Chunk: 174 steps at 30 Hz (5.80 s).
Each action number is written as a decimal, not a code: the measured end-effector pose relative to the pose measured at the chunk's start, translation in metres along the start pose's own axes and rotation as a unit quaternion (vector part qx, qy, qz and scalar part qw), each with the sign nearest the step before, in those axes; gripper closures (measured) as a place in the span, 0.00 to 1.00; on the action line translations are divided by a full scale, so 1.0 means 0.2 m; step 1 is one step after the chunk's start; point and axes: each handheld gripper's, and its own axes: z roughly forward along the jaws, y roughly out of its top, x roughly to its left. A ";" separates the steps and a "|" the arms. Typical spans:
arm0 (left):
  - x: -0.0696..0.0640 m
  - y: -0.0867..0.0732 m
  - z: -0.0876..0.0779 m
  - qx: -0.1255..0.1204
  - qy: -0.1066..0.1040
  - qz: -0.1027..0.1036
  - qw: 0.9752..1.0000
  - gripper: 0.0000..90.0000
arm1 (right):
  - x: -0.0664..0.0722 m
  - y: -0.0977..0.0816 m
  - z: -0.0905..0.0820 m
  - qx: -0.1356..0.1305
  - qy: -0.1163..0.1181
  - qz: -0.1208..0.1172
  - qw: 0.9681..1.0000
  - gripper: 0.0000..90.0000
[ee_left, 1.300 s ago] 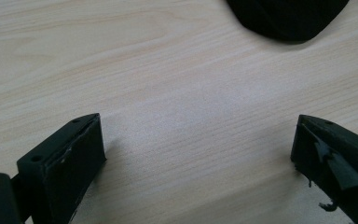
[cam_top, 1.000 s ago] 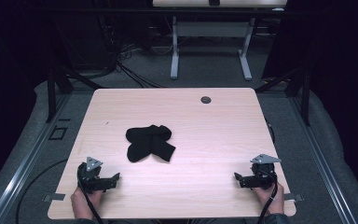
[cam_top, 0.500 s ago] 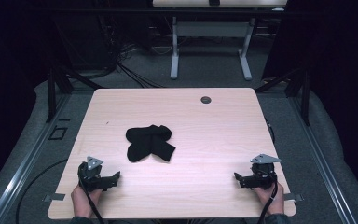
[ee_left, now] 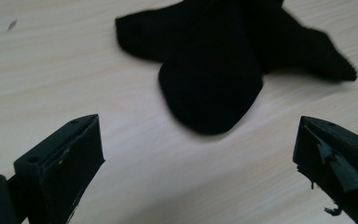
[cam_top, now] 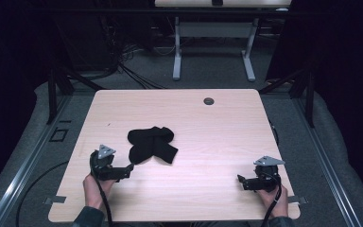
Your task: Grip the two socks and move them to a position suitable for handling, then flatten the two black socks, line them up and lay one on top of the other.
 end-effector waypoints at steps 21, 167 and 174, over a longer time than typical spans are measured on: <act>-0.19 0.20 0.43 0.069 -0.021 0.025 0.997 0.35 | 0.00 0.00 0.00 0.000 0.000 0.000 1.000 0.00; -0.55 -0.25 0.01 0.053 -0.162 0.232 0.958 0.78 | 0.87 0.13 0.00 0.062 0.138 -0.176 0.973 0.71; -0.54 -0.25 0.02 0.055 -0.168 0.230 0.957 0.83 | 0.86 0.14 0.00 0.058 0.145 -0.174 0.972 0.81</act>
